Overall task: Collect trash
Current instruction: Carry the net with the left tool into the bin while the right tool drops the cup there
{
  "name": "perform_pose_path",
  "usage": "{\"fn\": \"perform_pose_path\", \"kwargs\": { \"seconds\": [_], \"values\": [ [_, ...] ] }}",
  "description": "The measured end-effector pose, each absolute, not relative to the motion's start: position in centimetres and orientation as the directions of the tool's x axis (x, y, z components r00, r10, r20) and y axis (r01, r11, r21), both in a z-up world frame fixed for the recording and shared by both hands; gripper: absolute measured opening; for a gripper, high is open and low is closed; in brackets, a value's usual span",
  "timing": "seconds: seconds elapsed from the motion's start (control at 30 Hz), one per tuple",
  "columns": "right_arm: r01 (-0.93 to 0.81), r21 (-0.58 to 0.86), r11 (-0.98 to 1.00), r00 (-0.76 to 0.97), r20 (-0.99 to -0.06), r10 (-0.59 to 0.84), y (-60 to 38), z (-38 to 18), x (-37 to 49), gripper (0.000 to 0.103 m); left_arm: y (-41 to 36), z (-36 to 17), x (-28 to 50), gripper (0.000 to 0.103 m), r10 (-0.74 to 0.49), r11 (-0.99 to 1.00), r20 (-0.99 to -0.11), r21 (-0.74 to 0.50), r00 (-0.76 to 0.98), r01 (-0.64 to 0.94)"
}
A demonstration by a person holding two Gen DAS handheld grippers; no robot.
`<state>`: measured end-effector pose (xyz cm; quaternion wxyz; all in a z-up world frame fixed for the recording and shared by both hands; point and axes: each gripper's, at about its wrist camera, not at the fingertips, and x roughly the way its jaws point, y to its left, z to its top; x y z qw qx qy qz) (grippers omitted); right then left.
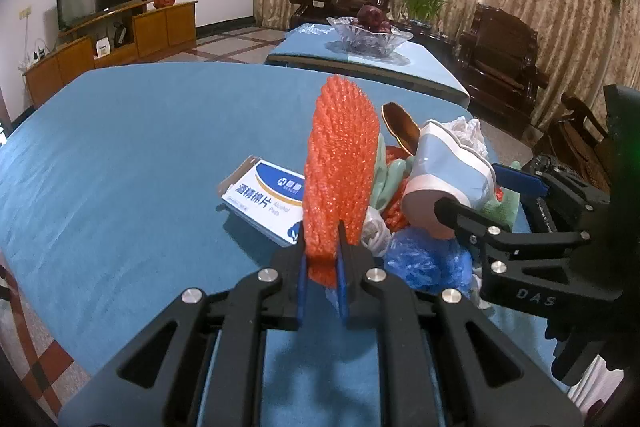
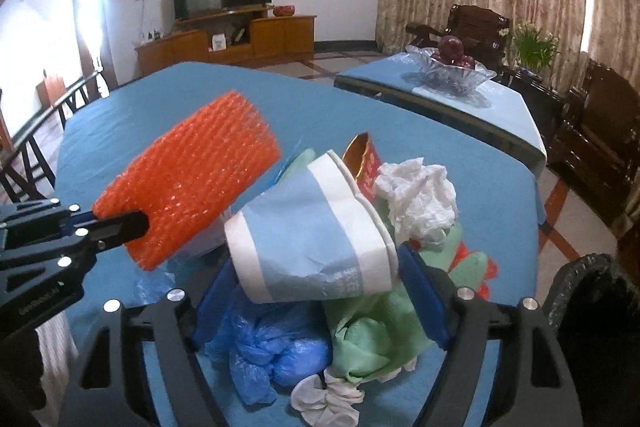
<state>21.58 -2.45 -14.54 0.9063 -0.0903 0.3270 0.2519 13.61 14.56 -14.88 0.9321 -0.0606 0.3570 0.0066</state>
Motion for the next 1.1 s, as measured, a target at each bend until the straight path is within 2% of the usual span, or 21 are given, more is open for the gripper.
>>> {"fn": "perform_pose_path", "kwargs": {
  "seconds": [0.5,0.77,1.1],
  "values": [
    [-0.475,0.118,0.872,0.734,-0.493,0.467,-7.3,-7.7,18.2,0.076,11.5,-9.9,12.6,0.011,-0.083,0.992,-0.584,-0.126,0.807,0.011],
    [-0.366,0.107,0.925,0.801,-0.47,0.371,-13.0,-5.6,17.3,0.076,6.6,-9.0,13.4,0.011,-0.169,0.985,-0.576,-0.131,0.8,0.114],
    [-0.117,0.103,0.988,0.863,-0.481,0.152,-24.2,-5.8,16.2,0.076,-4.2,-9.2,15.8,0.011,-0.329,0.942,-0.569,-0.139,0.753,0.306]
  ]
}}
